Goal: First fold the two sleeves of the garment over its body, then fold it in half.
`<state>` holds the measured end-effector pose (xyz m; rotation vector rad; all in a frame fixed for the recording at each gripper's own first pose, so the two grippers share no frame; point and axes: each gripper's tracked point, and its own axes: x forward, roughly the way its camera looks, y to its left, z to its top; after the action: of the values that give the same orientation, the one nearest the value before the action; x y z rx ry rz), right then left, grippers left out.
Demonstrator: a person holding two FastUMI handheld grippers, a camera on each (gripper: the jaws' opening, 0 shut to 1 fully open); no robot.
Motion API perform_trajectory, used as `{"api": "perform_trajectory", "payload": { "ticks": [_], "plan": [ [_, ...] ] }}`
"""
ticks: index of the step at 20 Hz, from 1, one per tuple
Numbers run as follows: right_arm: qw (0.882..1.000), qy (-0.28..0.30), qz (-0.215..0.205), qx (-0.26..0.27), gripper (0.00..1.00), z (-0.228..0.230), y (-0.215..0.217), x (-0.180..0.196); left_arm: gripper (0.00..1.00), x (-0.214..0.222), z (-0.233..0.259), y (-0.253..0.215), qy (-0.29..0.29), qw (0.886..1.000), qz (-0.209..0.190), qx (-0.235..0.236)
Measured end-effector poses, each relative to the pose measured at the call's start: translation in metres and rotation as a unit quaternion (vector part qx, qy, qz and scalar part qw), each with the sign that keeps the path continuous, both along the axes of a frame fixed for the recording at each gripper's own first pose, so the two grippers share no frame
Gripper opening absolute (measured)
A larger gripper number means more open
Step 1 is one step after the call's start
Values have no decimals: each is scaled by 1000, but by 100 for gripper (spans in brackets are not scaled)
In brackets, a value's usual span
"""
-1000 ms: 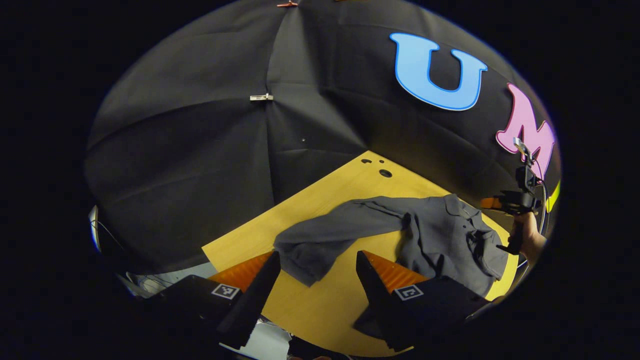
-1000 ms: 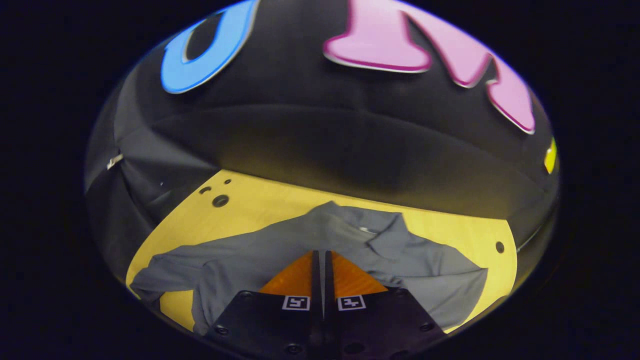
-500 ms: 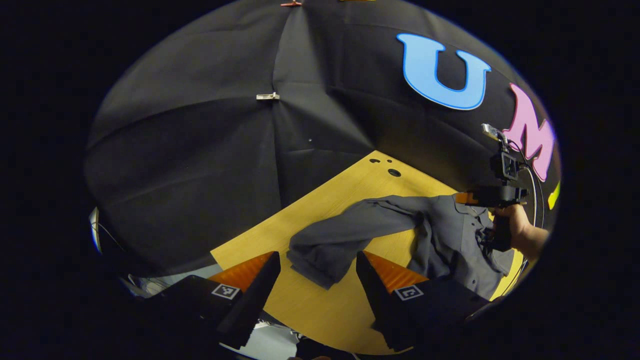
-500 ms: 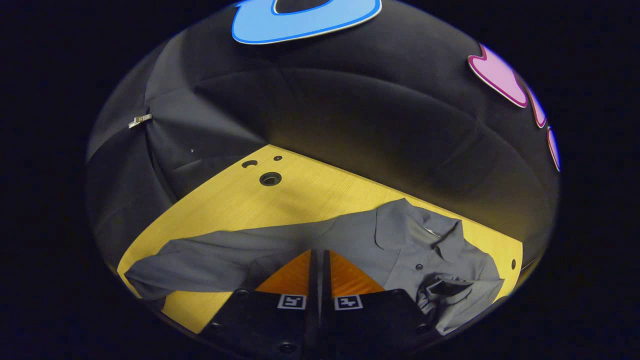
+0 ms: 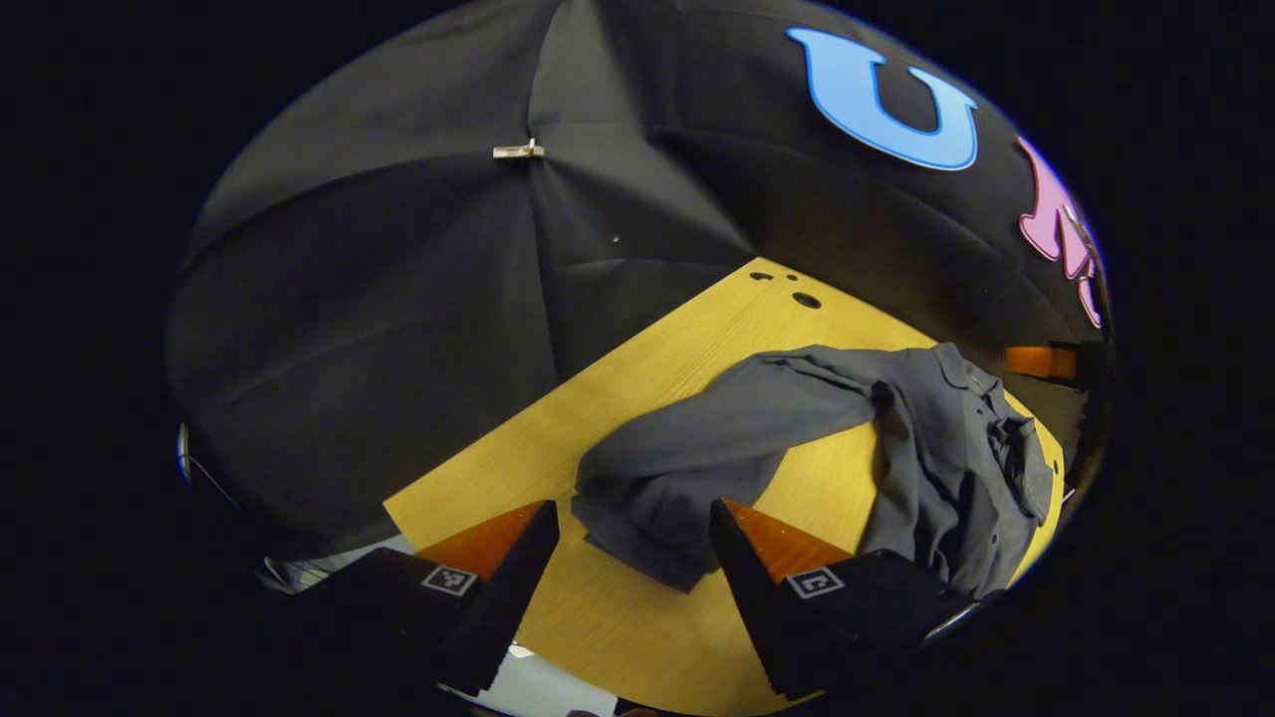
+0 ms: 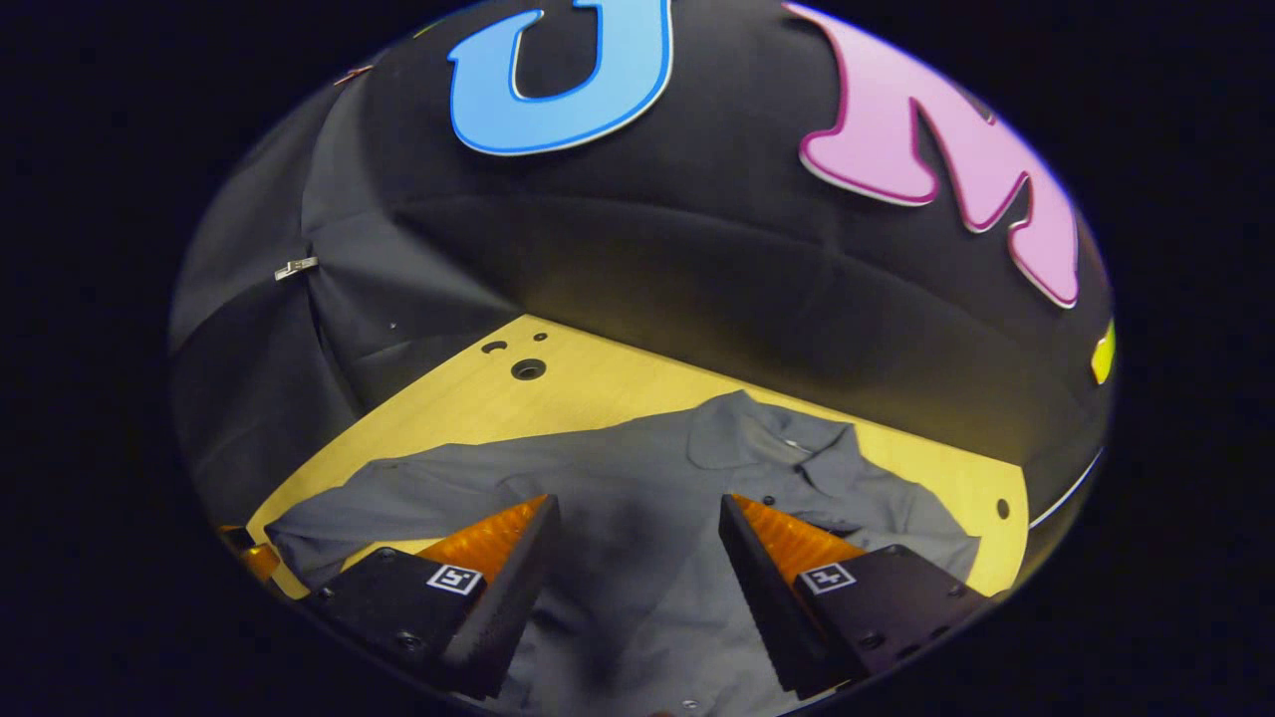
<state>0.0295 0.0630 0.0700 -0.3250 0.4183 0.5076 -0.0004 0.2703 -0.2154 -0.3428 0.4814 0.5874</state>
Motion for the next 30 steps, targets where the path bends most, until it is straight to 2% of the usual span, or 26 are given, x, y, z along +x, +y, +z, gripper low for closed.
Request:
{"api": "perform_trajectory", "payload": {
  "ticks": [1, 2, 3, 5, 6, 10, 13, 14, 17, 18, 19, 20, 24, 27, 30],
  "plan": [
    [1000, -7, -4, -3, 98, 7, -13, -7, 96, 7, -7, 4, 4, 1000, 2, -3],
    [1000, -12, -11, -5, 98, 11, -26, -15, 92, 14, -13, 9, 8, 1000, 3, -1],
    [1000, -15, -19, -6, 98, 17, -41, -23, 96, 20, -18, 13, 13, 1000, 1, -1],
    [999, -18, -39, -3, 98, 24, -73, -39, 96, 30, -22, 21, 20, 1000, 0, 5],
    [999, -19, -51, -4, 98, 27, -89, -46, 92, 33, -26, 23, 27, 1000, -2, 4],
    [995, -23, -96, -2, 98, 35, -147, -69, 96, 43, -49, 27, 58, 998, -4, -10],
    [991, -12, -134, 9, 98, 32, -184, -81, 97, 47, -52, 27, 79, 997, -24, 12],
    [989, -7, -147, 15, 98, 30, -194, -83, 94, 52, -50, 25, 77, 996, -39, 19],
    [984, 5, -176, 26, 98, 22, -221, -84, 73, 62, -46, 17, 76, 995, -62, 23],
    [983, 6, -183, 28, 98, 21, -228, -83, 58, 65, -47, 14, 74, 995, -68, 23],
    [982, 7, -188, 30, 98, 20, -237, -81, 51, 68, -48, 12, 72, 994, -74, 23],
    [981, 10, -191, 32, 98, 18, -243, -78, 36, 70, -47, 10, 71, 994, -78, 25],
    [978, 14, -202, 42, 98, 16, -265, -69, 8, 76, -43, 3, 74, 994, -77, 24],
    [976, 11, -214, 50, 98, 19, -284, -66, 6, 84, -15, -3, 42, 996, -72, 14],
    [973, 8, -225, 47, 98, 17, -311, -66, 6, 104, 33, -12, 1, 997, -80, 15]
  ]
}}
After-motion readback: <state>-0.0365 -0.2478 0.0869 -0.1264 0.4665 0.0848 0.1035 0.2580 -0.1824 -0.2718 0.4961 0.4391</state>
